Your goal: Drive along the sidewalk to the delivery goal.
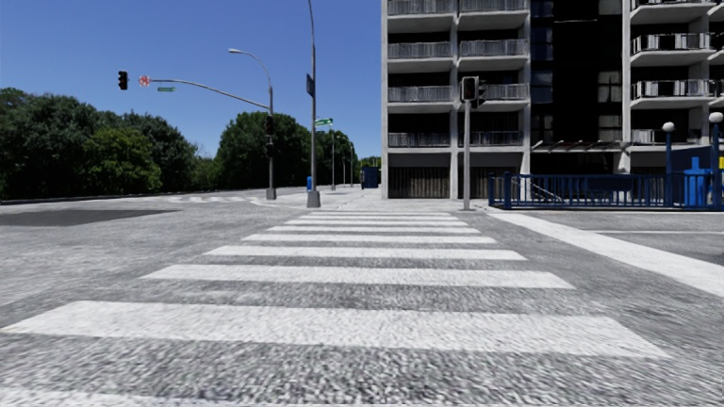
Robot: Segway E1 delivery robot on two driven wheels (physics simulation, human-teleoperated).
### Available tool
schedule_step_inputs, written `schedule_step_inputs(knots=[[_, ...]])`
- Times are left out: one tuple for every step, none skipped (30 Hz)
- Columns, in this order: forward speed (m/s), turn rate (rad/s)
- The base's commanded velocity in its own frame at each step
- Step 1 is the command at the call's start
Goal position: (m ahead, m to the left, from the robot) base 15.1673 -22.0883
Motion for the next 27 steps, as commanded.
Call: schedule_step_inputs(knots=[[2.00,-0.02],[2.00,-0.02],[2.00,-0.04],[2.00,-0.08],[2.00,-0.12],[2.00,-0.14],[2.00,-0.14],[2.00,-0.14],[2.00,-0.14],[2.00,-0.14],[2.00,-0.14],[2.00,-0.14],[2.00,-0.17],[2.00,-0.22],[2.00,-0.23],[2.00,-0.23],[2.00,-0.24],[2.00,-0.24],[2.00,-0.24],[2.00,-0.24],[2.00,-0.24],[2.00,-0.24],[2.00,-0.24],[2.00,-0.24],[2.00,-0.24],[2.00,-0.24],[2.00,-0.24]])
